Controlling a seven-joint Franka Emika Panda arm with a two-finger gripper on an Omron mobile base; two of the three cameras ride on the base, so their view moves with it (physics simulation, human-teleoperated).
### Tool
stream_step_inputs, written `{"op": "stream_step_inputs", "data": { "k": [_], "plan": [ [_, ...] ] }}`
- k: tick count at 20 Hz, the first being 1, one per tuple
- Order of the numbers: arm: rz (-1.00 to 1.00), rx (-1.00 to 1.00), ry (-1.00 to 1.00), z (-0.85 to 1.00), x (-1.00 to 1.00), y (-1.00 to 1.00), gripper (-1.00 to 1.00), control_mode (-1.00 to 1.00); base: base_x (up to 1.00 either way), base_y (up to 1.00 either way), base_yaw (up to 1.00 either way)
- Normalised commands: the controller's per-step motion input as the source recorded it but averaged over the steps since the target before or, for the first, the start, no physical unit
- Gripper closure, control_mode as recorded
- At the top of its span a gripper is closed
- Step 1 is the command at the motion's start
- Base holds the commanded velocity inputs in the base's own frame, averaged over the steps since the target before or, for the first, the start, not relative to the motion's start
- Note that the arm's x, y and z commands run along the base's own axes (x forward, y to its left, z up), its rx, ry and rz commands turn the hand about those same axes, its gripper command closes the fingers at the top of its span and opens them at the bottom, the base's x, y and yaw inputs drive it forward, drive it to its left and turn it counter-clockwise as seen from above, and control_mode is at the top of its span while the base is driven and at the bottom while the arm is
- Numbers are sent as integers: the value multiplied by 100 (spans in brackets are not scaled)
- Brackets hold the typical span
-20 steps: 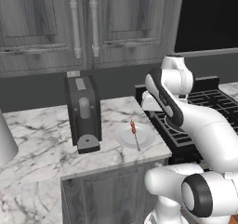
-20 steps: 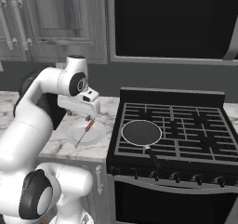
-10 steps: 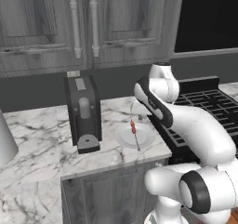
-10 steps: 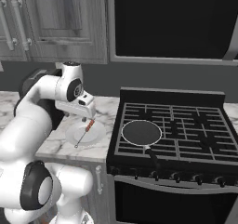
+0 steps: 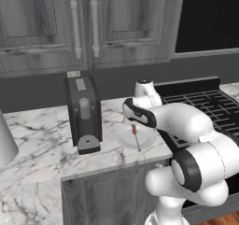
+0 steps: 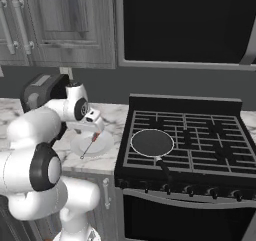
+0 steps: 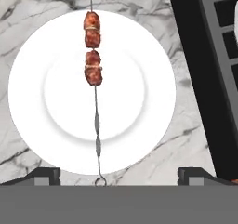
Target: Place the cold items (mango and lime) from the fridge in one tupperware on the dining counter. Place the warm items (hot dog and kebab skewer) in the stove area in another tupperware.
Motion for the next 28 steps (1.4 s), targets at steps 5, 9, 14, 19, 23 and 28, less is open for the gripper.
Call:
{"op": "stream_step_inputs", "data": {
  "k": [5,9,14,19,23,28],
  "plan": [
    [1,1,-6,-44,28,0,-100,-100,0,0,0],
    [8,5,-2,-39,37,0,-100,-100,0,0,0],
    [6,0,-1,-33,22,0,-100,-100,0,0,0],
    [1,0,0,-9,41,1,-100,-100,0,0,0],
    [0,0,-4,-17,21,8,-100,-100,0,0,0],
    [0,0,-3,-19,10,10,-100,-100,0,0,0]
  ]
}}
